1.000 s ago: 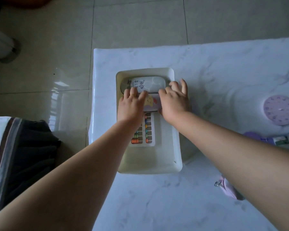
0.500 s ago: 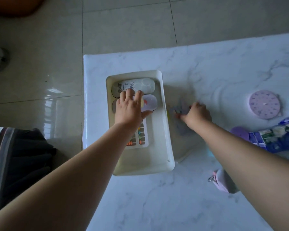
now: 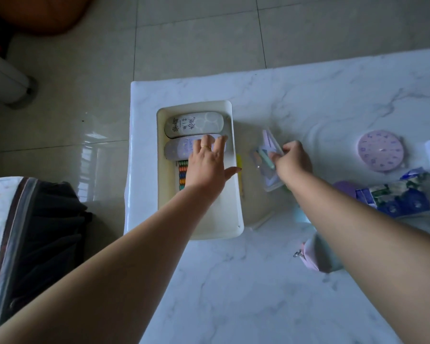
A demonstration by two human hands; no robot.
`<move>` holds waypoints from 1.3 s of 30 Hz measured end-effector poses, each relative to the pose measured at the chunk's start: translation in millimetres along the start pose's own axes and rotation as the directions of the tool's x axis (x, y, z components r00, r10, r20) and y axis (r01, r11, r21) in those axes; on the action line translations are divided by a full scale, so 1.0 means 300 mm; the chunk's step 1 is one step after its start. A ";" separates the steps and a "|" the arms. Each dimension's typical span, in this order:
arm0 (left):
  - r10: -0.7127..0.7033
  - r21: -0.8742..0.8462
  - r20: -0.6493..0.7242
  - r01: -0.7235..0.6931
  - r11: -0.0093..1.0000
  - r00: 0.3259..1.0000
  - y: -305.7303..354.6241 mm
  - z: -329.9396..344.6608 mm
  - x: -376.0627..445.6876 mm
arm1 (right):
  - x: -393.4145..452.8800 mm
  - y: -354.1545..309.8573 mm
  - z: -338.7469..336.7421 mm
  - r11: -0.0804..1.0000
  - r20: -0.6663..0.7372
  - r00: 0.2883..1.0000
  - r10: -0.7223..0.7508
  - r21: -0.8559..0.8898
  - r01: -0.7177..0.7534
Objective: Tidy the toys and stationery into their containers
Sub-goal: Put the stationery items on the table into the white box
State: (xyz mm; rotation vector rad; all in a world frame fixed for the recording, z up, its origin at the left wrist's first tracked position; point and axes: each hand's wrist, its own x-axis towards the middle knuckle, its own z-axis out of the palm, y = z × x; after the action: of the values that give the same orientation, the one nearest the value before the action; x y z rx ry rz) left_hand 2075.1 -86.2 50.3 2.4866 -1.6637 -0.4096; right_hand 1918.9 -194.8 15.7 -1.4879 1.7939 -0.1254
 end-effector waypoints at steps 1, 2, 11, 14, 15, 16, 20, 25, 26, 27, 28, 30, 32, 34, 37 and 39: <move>0.015 0.017 0.011 -0.015 1.000 1.000 0.016 -0.014 -0.009 | -0.012 -0.004 -0.040 0.999 -0.024 0.999 -0.038 0.018 0.039; 0.035 0.035 0.036 -0.036 0.999 0.999 0.024 -0.027 -0.014 | -0.025 -0.012 -0.066 0.997 -0.039 0.996 -0.079 0.017 0.080; 0.256 0.199 0.035 -0.258 0.945 0.966 0.118 -0.139 -0.067 | -0.104 -0.153 -0.163 0.844 0.321 0.797 -0.511 0.016 0.536; 0.222 0.244 0.061 -0.231 0.942 0.973 0.076 -0.143 -0.084 | -0.148 -0.201 -0.115 0.801 0.382 0.732 -0.564 0.035 0.598; 0.209 0.262 0.071 -0.220 0.940 0.975 0.056 -0.144 -0.090 | -0.157 -0.211 -0.096 0.800 0.401 0.723 -0.563 0.043 0.599; 0.198 0.280 0.083 -0.214 0.936 0.977 0.032 -0.142 -0.093 | -0.164 -0.221 -0.074 0.802 0.425 0.717 -0.553 0.037 0.597; 0.118 0.288 0.128 -0.150 0.946 0.985 -0.052 -0.128 -0.108 | -0.201 -0.265 0.000 0.743 0.504 0.689 -0.521 -0.128 0.656; -0.050 0.166 0.154 0.024 0.986 0.987 -0.166 -0.093 -0.085 | -0.252 -0.319 0.092 0.432 0.598 0.620 -0.507 -0.446 0.784; -0.047 0.165 0.184 0.016 0.986 0.982 -0.177 -0.088 -0.073 | -0.253 -0.318 0.119 0.414 0.622 0.619 -0.480 -0.462 0.785; -0.033 0.174 0.221 -0.007 0.985 0.975 -0.182 -0.082 -0.062 | -0.254 -0.313 0.144 0.407 0.631 0.626 -0.459 -0.477 0.779; -0.019 0.185 0.257 -0.030 0.982 0.966 -0.184 -0.074 -0.049 | -0.251 -0.307 0.168 0.407 0.621 0.646 -0.445 -0.502 0.763; -0.022 0.199 0.295 -0.039 0.979 0.955 -0.185 -0.052 -0.025 | -0.238 -0.296 0.205 0.433 0.572 0.696 -0.434 -0.545 0.718; -0.034 0.215 0.286 -0.030 0.976 0.958 -0.187 -0.031 -0.009 | -0.223 -0.291 0.230 0.471 0.526 0.726 -0.443 -0.553 0.688; -0.023 0.241 0.241 -0.037 0.970 0.970 -0.192 -0.015 -0.001 | -0.208 -0.285 0.251 0.470 0.486 0.731 -0.480 -0.561 0.682; 0.002 0.248 0.194 -0.051 0.967 0.981 -0.201 0.009 -0.003 | -0.192 -0.259 0.270 0.419 0.462 0.717 -0.522 -0.593 0.687; 0.006 0.195 0.218 -0.049 0.980 0.976 -0.207 0.027 -0.016 | -0.189 -0.243 0.273 0.403 0.466 0.715 -0.521 -0.604 0.688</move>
State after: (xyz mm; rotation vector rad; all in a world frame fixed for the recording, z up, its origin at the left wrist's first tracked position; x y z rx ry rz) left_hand 2126.0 -57.4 27.8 2.6385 -1.9060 -0.5553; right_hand 2026.9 -136.1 26.4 -2.6249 1.0234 0.4732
